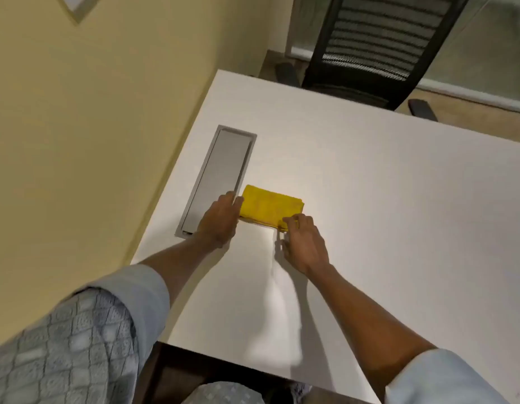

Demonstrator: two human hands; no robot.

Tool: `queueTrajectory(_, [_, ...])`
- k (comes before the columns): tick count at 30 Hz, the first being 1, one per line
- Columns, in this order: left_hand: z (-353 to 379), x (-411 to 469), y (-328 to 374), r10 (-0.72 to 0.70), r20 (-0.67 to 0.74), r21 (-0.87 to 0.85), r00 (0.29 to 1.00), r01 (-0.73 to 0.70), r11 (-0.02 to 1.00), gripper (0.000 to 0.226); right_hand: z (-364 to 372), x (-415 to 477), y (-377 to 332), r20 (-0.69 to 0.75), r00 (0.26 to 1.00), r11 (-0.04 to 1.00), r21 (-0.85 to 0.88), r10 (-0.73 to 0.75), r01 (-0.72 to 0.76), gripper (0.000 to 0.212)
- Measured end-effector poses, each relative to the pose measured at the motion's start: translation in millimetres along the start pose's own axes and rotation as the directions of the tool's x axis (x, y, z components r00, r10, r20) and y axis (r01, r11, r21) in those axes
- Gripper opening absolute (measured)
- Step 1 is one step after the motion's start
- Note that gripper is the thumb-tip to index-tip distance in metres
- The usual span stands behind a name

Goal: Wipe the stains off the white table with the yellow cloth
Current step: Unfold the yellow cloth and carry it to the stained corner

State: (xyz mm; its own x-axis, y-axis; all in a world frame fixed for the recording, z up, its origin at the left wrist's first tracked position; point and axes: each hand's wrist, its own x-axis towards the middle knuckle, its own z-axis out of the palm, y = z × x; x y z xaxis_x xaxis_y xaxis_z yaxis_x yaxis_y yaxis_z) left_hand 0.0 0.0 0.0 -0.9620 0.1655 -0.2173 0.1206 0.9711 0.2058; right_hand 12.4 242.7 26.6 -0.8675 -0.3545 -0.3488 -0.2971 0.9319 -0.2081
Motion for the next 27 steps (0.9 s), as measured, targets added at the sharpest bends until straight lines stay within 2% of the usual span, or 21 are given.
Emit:
queueTrajectory(6, [12.3, 28.7, -14.8, 0.07, 0.067, 0.003, 0.995, -0.07, 0.998, 0.023, 10.1, 44.1, 8.1, 0.048, 0.997, 0.995, -0.074, 0.065, -0.061, 0.047])
queueTrajectory(9, [13.7, 32.1, -17.8, 0.099, 0.024, 0.028, 0.995, -0.1, 0.995, 0.02, 14.1, 54.2, 9.1, 0.044, 0.998, 0.991, -0.121, 0.055, -0.049, 0.039])
queueTrajectory(12, [10.0, 34.7, -19.8, 0.078, -0.028, -0.036, 0.997, -0.079, 0.996, 0.024, 18.5, 62.0, 12.4, -0.019, 0.997, 0.992, -0.094, 0.08, -0.082, 0.032])
queueTrajectory(17, [-15.4, 42.8, -13.6, -0.047, -0.129, -0.307, 0.991, 0.005, 0.952, 0.021, 12.5, 59.8, 21.6, -0.119, 0.97, 0.962, 0.199, 0.211, -0.184, 0.024])
queueTrajectory(23, [-61.6, 51.8, 13.4, -0.047, -0.103, -0.581, 0.994, -0.022, 0.814, 0.019, -16.2, 37.1, 24.9, -0.206, 0.886, 0.808, 0.531, 0.416, -0.256, 0.015])
queueTrajectory(25, [-79.6, 50.5, 26.1, -0.01, -0.102, -0.631, 0.995, -0.057, 0.774, 0.032, -30.2, 25.0, 27.8, -0.203, 0.859, 0.744, 0.615, 0.47, -0.262, 0.02])
queueTrajectory(27, [-93.1, 50.2, 39.5, 0.042, -0.094, -0.659, 0.995, -0.093, 0.746, 0.029, -45.5, 11.6, 28.6, -0.19, 0.841, 0.663, 0.71, 0.507, -0.239, 0.027])
